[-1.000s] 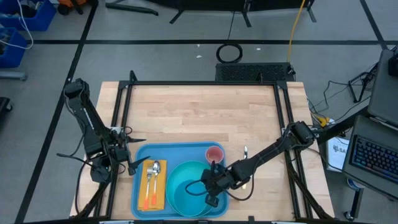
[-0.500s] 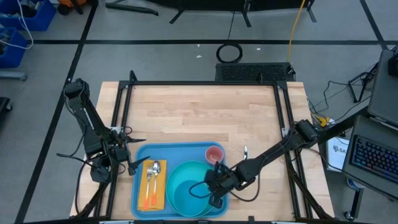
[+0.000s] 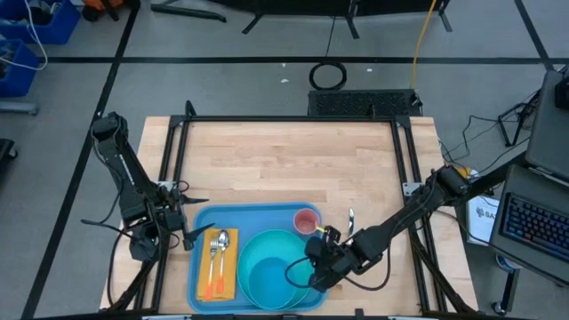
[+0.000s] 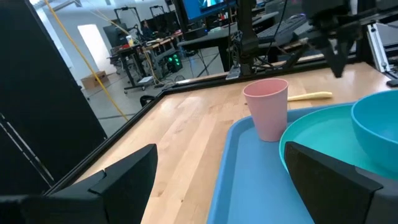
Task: Set up tray
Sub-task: Put the light yellow table knife to the right of the orange spoon on the yellow table napkin
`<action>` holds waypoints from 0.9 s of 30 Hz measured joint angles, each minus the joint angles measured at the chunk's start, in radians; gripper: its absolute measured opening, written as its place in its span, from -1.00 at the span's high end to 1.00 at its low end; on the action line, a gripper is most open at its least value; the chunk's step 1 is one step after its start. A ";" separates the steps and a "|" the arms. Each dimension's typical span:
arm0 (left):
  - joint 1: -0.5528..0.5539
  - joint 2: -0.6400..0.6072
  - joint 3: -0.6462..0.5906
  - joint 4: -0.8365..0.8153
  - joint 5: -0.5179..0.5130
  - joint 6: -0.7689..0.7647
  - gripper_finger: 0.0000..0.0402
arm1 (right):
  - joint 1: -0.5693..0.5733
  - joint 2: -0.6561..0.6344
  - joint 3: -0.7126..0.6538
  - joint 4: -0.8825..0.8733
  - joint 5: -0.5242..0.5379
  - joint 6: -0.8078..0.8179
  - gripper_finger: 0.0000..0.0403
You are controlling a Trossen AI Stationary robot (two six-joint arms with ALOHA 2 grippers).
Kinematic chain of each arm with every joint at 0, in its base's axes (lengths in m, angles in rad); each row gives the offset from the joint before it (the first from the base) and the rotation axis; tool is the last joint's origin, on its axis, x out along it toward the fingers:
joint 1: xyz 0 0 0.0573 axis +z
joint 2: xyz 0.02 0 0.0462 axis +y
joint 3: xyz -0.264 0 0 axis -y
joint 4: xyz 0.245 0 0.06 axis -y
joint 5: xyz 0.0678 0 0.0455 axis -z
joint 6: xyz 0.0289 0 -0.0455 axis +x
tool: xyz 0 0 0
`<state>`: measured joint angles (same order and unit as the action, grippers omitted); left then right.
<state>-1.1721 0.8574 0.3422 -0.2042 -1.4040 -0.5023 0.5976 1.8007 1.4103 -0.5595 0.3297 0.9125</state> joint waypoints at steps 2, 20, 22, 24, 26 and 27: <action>0.000 0.000 0.000 -0.001 0.000 -0.002 -0.75 | -0.008 0.001 -0.010 -0.008 -0.062 0.061 1.00; 0.000 0.000 0.000 -0.002 0.017 -0.007 -0.75 | 0.002 -0.023 -0.024 -0.534 -0.125 0.641 1.00; 0.000 0.000 0.000 -0.003 0.017 -0.007 -0.75 | 0.006 -0.023 -0.048 -0.527 -0.127 0.681 1.00; 0.000 0.000 0.000 -0.002 0.019 -0.008 -0.75 | 0.006 -0.023 -0.073 -0.512 -0.155 0.719 0.96; 0.000 0.000 0.000 -0.003 0.020 -0.007 -0.75 | 0.005 -0.023 -0.098 -0.482 -0.202 0.730 0.88; 0.000 0.000 0.000 -0.003 0.020 -0.007 -0.75 | 0.005 -0.023 -0.109 -0.470 -0.208 0.729 0.82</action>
<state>-1.1719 0.8574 0.3420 -0.2070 -1.3842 -0.5095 0.6022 1.7781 1.3013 -1.0299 0.1218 1.6412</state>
